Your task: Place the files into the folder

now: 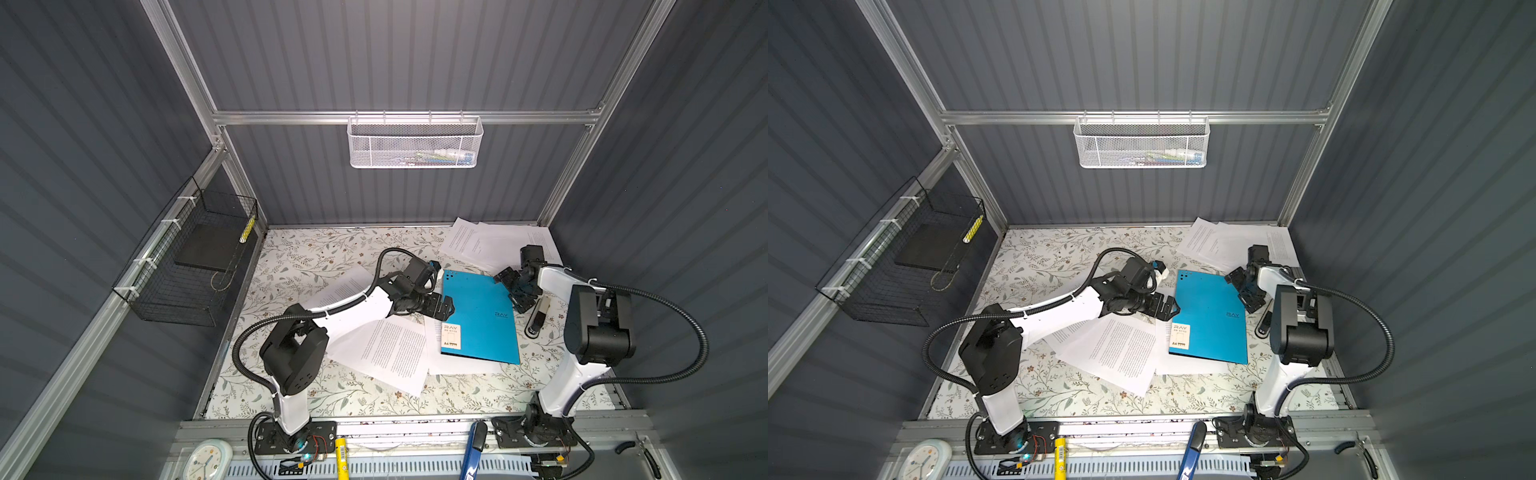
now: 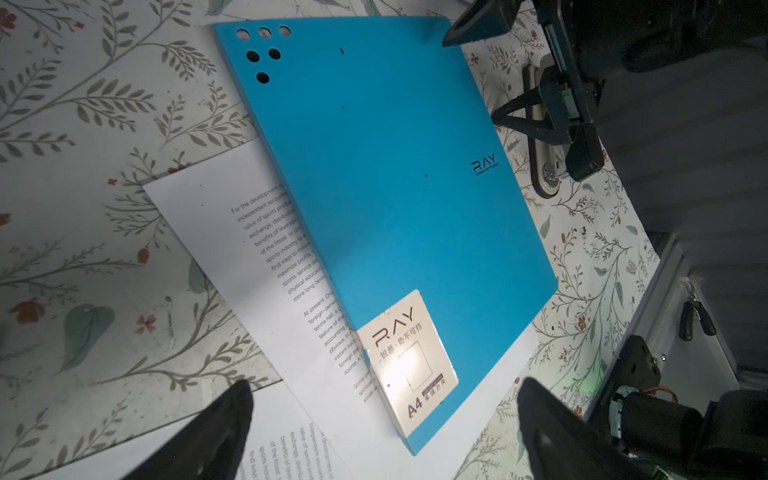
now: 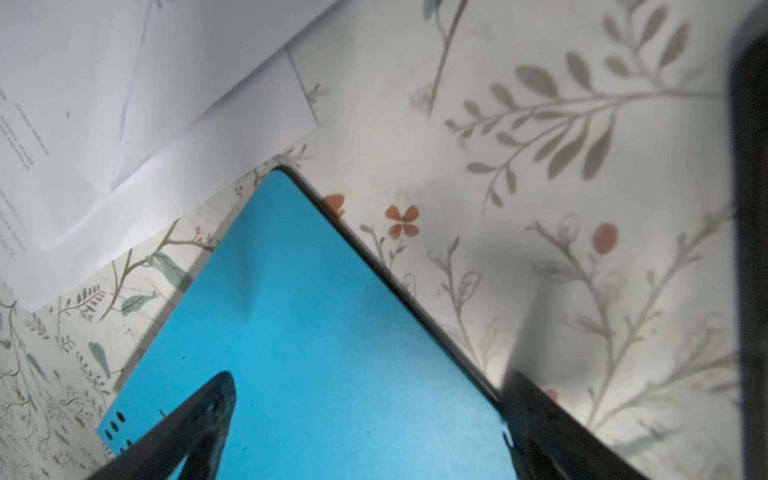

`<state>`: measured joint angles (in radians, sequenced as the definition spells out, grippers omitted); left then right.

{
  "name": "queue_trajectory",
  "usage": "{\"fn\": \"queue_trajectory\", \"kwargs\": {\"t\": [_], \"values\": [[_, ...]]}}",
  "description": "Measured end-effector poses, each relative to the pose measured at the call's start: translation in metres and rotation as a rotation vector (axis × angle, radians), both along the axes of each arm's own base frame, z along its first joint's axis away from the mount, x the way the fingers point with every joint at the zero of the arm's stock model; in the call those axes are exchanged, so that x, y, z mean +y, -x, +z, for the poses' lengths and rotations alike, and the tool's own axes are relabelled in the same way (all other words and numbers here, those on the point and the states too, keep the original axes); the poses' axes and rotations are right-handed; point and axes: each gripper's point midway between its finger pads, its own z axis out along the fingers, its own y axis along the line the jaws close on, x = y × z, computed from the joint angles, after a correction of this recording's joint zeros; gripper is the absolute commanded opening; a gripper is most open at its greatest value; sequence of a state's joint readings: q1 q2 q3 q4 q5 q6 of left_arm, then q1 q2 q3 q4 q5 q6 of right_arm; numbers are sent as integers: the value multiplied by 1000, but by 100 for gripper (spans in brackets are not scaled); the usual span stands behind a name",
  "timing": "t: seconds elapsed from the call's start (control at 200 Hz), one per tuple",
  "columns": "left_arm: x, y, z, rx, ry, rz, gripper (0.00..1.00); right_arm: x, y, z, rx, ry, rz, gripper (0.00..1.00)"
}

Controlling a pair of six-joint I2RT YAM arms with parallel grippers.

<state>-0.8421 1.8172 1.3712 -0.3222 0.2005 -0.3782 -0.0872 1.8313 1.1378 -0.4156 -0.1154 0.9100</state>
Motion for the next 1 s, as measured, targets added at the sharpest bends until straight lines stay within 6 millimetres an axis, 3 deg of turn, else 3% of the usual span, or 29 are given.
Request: {"fn": "queue_trajectory", "kwargs": {"t": [0.215,0.365,0.57,0.715,0.8,1.0], "values": [[19,1,-14,14,-44,23,100,35,-3,3,-44,-61,18,99],[29,11,-12,-44,-57,-38,100,57,-5,6,-62,-98,53,99],[31,54,-17,-325,-119,-274,100,62,-4,14,-89,-103,98,99],[22,95,-40,-556,-226,-496,100,65,0,42,-176,-89,167,99],[15,107,-47,-658,-272,-576,100,67,1,51,-213,-91,199,99],[-8,118,-52,-866,-345,-657,98,71,22,26,-167,-136,220,99]]}}
